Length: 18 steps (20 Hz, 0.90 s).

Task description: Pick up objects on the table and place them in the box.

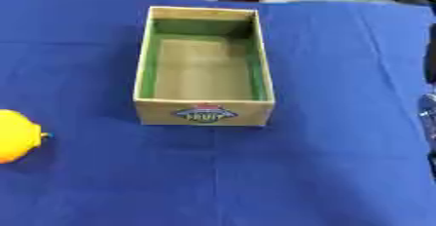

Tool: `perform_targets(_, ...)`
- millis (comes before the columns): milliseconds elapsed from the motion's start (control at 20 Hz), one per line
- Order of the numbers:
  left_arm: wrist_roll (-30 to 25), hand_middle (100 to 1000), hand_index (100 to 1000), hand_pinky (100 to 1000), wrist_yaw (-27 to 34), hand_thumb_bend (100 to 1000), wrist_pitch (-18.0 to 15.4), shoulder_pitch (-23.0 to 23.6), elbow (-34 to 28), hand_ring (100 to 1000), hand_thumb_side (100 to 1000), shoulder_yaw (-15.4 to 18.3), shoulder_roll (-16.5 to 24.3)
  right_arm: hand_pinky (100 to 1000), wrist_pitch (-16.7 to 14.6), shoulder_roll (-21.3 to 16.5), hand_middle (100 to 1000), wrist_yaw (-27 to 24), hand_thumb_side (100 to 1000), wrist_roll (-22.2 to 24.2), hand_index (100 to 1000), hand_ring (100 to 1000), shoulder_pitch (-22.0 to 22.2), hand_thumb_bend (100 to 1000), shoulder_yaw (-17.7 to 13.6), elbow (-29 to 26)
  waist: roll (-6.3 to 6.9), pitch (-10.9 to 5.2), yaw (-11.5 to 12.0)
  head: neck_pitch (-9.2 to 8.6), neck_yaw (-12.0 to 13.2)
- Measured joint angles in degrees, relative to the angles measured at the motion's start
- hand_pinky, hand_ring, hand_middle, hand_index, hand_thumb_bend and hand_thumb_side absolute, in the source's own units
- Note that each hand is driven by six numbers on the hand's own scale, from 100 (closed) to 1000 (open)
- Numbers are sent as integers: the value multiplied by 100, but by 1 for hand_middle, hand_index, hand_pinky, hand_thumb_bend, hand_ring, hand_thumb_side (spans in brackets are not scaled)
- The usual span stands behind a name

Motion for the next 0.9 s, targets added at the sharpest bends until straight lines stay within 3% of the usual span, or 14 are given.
perform_targets(900, -109, 575, 780, 584, -206, 100, 141, 5, 0, 591, 837, 72, 102, 752, -10, 3, 684, -5, 1000, -7, 790, 734, 1, 100, 0, 0, 73, -128, -36, -1, 147)
